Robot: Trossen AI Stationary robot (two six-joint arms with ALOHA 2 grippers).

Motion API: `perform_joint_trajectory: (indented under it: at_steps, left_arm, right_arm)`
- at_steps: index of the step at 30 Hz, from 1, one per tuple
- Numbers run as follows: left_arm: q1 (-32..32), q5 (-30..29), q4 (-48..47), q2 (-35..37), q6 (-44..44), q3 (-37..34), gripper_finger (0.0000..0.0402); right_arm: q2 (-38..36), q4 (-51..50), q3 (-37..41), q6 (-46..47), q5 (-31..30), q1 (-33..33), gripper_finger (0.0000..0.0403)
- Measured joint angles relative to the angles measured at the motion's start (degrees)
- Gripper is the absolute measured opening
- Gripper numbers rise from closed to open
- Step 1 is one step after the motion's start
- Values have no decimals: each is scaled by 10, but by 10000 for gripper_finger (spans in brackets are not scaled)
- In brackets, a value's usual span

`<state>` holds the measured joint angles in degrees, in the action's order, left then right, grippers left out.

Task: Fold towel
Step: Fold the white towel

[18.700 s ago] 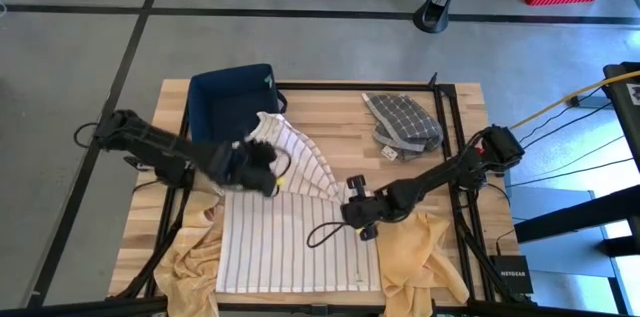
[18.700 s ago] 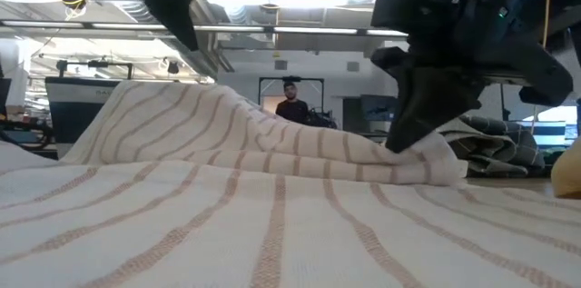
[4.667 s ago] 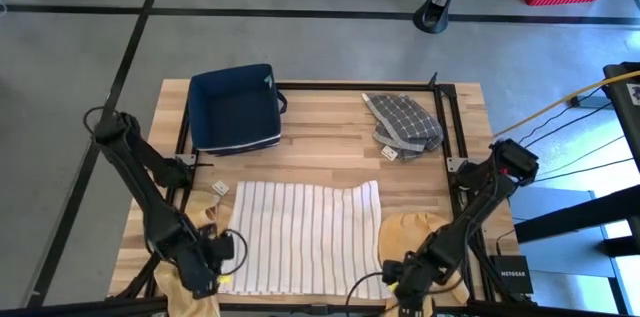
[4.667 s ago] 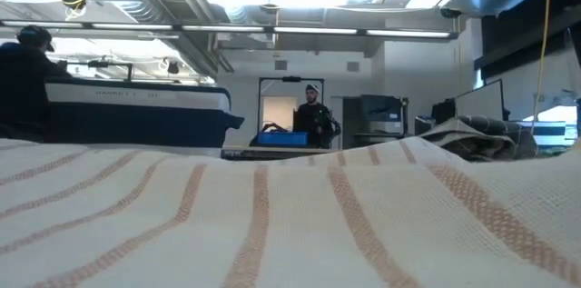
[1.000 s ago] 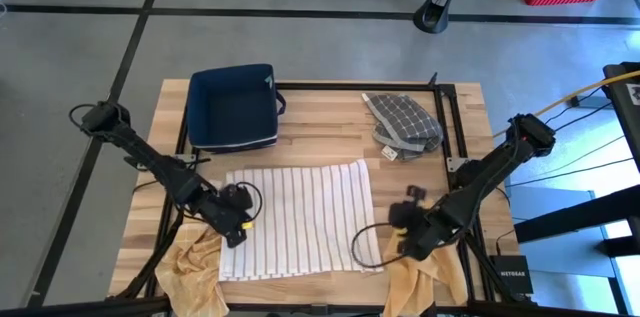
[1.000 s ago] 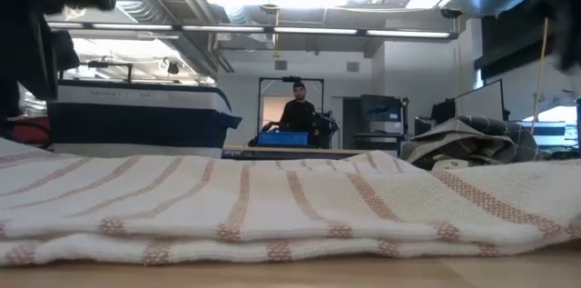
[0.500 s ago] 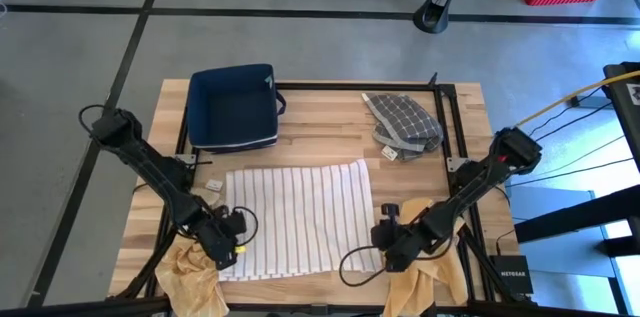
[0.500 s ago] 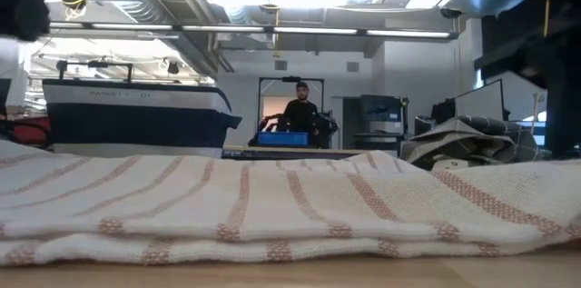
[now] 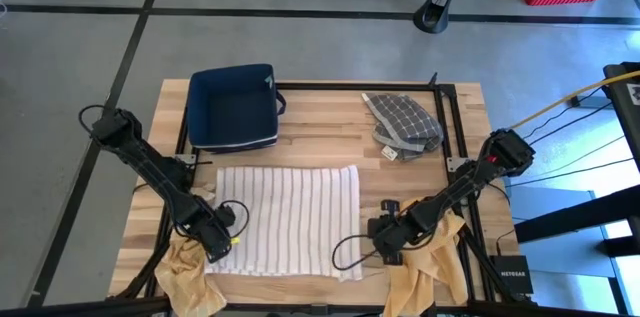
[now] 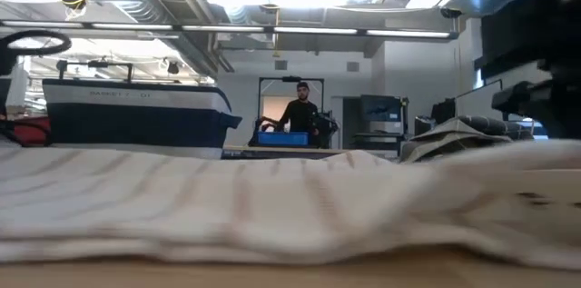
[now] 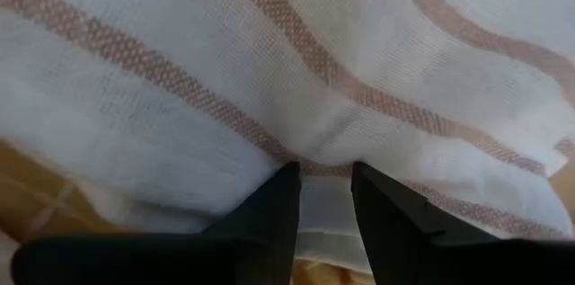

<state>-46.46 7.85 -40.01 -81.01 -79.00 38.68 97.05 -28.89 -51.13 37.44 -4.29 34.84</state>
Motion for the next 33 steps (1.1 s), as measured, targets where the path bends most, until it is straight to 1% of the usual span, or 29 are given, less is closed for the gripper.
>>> perform_joint_trajectory:
  at_steps: [2, 5, 7, 11, 12, 13, 19, 22, 24, 27, 29, 33]
  left_arm:
    - [1, 1, 4, 0, 6, 0, 100]
    - [7, -4, 43, 0, 22, 0, 100]
    - [12, -13, 75, 0, 35, 0, 100]
    - [17, -37, 109, 0, 54, 0, 100]
    - [17, -42, 110, 0, 59, 0, 100]
    - [17, -46, 108, 0, 61, 0, 100]
    - [17, -50, 105, 0, 72, 0, 100]
    - [17, -23, 104, 0, 71, 0, 100]
    - [15, -11, 102, -1, 66, 0, 100]
    - [12, 1, 93, -1, 57, 0, 100]
    - [9, 12, 87, -1, 55, -1, 100]
    - [10, 14, 94, -1, 58, -1, 100]
  right_arm:
    - [-4, -5, 0, -2, 21, -12, 136]
    - [-12, -4, -10, -10, 23, -25, 136]
    - [-14, 30, -21, -35, 5, -28, 136]
    - [-4, 150, -25, -84, -69, -27, 136]
    - [4, 160, -26, -91, -72, -27, 136]
    - [11, 155, -25, -84, -62, -32, 136]
    - [50, 129, -25, -17, 49, -73, 136]
    - [51, 61, -29, -4, 82, -88, 136]
    - [50, 5, -29, -4, 83, -88, 136]
    - [46, -40, -29, -1, 82, -86, 136]
    - [46, -50, -28, 13, 82, -82, 136]
    - [49, -55, -39, 18, 68, -78, 136]
